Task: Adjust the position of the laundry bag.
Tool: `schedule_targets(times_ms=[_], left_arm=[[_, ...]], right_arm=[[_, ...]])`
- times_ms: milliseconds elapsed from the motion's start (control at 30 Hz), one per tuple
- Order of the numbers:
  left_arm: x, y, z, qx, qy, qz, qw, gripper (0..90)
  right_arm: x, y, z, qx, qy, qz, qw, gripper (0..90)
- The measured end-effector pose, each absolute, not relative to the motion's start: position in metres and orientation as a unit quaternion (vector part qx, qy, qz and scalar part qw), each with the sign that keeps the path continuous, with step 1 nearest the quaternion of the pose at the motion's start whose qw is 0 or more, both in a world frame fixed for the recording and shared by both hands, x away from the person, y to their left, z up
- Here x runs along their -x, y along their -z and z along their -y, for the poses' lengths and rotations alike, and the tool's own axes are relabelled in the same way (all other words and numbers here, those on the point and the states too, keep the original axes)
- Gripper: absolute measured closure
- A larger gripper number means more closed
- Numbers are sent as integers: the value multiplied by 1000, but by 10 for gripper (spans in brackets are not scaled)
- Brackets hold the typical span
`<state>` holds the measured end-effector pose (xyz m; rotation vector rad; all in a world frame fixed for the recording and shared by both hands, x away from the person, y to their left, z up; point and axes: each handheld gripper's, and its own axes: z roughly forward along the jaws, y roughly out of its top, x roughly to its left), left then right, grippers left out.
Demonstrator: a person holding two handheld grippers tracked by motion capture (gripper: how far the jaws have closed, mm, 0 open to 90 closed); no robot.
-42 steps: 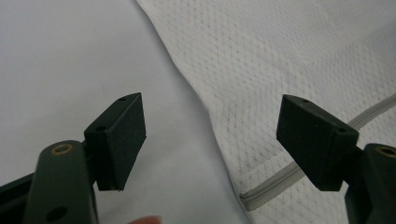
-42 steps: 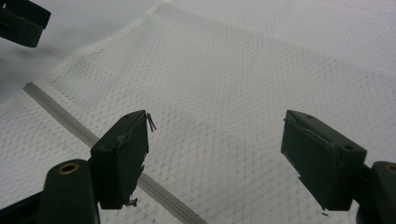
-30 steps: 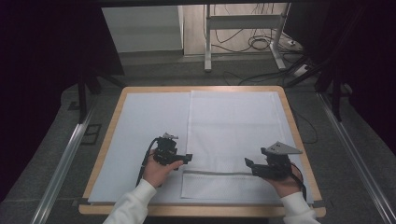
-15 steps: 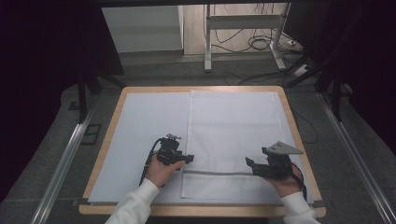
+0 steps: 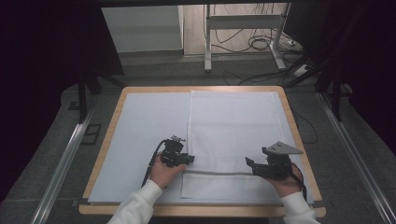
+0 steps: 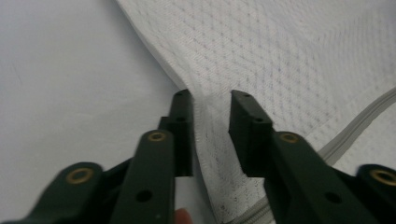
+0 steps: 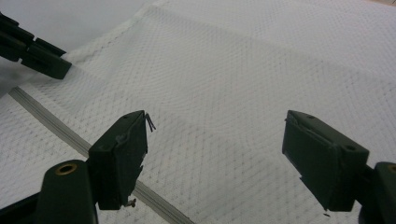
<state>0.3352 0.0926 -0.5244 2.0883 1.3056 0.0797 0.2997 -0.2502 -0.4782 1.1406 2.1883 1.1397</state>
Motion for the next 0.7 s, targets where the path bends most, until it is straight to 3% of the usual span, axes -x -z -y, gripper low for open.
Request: schedule_targets(times_ms=[133, 233, 700], left_arm=[[-336, 527, -96, -792, -25, -504, 343, 835], [-337, 528, -98, -789, -22, -504, 350, 868], [-337, 530, -100, -787, -17, -501, 360, 887]], right_arm=[[-301, 477, 252, -412, -411, -785, 212, 216], [-301, 476, 253, -413, -412, -784, 213, 216], [-322, 469, 273, -458, -387, -775, 202, 214]])
